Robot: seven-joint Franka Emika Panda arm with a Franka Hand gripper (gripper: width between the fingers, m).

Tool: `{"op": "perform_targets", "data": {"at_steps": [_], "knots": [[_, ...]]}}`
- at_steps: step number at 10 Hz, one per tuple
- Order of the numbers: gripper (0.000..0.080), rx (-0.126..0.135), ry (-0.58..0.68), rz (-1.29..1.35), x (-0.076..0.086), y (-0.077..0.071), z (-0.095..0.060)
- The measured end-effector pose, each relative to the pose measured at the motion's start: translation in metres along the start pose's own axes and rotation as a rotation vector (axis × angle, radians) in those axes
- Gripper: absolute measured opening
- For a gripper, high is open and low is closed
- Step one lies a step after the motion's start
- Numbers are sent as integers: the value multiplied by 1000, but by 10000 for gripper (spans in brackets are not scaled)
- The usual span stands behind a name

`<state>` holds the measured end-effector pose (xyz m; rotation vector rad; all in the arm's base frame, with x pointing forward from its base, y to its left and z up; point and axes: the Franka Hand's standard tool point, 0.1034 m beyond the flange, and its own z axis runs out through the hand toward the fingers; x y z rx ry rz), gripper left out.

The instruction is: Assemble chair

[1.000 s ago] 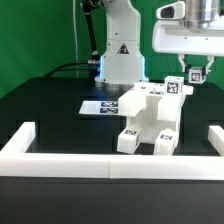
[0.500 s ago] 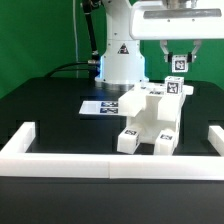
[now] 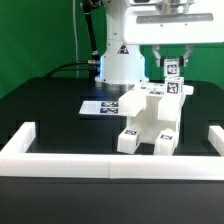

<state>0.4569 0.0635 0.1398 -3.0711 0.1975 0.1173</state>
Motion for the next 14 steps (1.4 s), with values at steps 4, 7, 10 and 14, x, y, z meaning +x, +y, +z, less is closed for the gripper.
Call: {"op": "perform_targets", "data": {"at_steps": [4, 7, 10, 14], "knots": [[288, -1, 29, -94, 29, 20, -14], [288, -3, 26, -96, 28, 22, -13], [288, -21, 44, -236, 55, 38, -18], [288, -23, 41, -257, 61, 37, -20]]}}
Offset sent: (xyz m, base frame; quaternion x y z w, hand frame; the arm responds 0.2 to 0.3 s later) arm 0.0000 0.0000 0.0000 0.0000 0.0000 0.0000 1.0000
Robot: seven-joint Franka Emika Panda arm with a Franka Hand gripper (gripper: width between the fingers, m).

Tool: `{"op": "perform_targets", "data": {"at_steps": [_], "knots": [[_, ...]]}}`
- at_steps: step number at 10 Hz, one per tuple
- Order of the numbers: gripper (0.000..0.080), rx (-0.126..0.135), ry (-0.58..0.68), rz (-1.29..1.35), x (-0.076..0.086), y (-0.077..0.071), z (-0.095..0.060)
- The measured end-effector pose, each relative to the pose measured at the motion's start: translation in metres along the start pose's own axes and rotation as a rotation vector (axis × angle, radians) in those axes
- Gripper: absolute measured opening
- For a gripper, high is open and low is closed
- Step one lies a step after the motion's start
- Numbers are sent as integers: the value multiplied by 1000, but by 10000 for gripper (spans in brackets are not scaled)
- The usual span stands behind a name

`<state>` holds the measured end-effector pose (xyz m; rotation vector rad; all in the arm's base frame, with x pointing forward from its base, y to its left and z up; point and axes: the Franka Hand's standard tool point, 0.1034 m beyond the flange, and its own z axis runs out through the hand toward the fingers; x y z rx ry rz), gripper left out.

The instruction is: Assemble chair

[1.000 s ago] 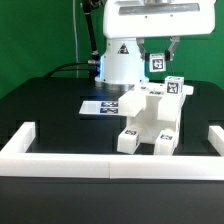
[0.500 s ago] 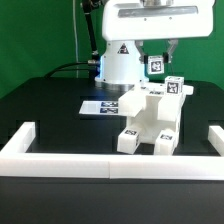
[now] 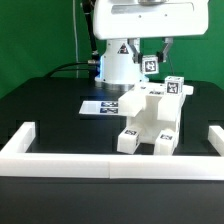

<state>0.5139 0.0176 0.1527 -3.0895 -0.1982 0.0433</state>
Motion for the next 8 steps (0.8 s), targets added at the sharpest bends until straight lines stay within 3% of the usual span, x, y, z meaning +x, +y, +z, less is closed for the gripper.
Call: {"op": "perform_targets", "data": {"at_steps": [4, 8], "knots": [[288, -16, 5, -59, 3, 14, 9], [288, -23, 5, -65, 2, 18, 15]]}}
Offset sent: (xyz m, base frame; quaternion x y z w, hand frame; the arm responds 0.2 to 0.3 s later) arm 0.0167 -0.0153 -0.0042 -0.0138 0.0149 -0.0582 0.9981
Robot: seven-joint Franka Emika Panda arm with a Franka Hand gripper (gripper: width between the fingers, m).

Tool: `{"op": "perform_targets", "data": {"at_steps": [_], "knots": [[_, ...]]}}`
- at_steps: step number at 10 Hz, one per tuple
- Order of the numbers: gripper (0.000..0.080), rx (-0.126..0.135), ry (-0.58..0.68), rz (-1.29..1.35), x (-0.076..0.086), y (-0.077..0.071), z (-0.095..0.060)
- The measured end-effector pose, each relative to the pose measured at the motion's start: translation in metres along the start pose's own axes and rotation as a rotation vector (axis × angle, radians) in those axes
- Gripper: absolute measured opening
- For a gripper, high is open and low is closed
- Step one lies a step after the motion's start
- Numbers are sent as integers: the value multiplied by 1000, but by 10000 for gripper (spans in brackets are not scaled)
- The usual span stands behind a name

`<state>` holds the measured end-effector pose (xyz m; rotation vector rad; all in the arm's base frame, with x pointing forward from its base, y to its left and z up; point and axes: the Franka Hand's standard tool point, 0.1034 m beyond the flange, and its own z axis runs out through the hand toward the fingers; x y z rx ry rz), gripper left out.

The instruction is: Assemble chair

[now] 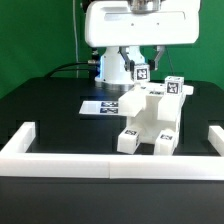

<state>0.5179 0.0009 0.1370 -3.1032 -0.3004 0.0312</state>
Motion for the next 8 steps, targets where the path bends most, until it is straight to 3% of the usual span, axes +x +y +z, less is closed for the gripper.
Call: {"op": "perform_targets", "data": {"at_steps": [8], "knots": [[288, -14, 19, 0, 2, 2, 5]]}}
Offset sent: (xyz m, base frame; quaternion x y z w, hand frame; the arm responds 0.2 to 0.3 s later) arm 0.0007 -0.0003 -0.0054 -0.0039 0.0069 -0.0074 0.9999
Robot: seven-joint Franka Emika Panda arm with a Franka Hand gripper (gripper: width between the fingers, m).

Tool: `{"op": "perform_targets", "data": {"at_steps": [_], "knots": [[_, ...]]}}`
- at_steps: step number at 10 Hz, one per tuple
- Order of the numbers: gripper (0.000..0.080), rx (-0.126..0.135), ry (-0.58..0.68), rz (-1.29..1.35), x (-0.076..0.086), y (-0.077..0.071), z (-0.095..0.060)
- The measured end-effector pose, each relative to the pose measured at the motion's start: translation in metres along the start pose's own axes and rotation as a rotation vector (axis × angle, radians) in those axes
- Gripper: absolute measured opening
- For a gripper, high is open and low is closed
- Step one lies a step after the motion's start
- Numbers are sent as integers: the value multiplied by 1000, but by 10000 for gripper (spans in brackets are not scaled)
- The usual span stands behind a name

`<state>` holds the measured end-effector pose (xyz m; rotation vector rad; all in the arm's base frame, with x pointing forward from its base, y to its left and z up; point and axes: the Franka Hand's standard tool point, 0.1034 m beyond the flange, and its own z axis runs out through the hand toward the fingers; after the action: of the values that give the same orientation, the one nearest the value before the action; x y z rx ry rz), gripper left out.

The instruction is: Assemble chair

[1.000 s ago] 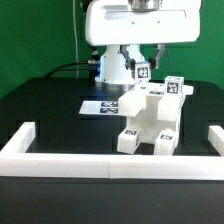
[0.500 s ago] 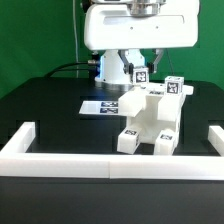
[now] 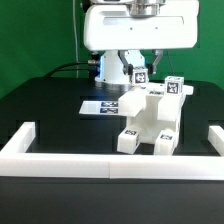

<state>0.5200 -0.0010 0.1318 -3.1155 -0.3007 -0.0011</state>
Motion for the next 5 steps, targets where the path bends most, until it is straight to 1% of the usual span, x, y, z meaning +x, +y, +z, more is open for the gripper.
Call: {"op": "perform_targets", "data": {"at_steps": [1, 5], "knots": [[288, -4, 9, 0, 1, 1, 0], [288, -4, 11, 1, 1, 1, 0]]}}
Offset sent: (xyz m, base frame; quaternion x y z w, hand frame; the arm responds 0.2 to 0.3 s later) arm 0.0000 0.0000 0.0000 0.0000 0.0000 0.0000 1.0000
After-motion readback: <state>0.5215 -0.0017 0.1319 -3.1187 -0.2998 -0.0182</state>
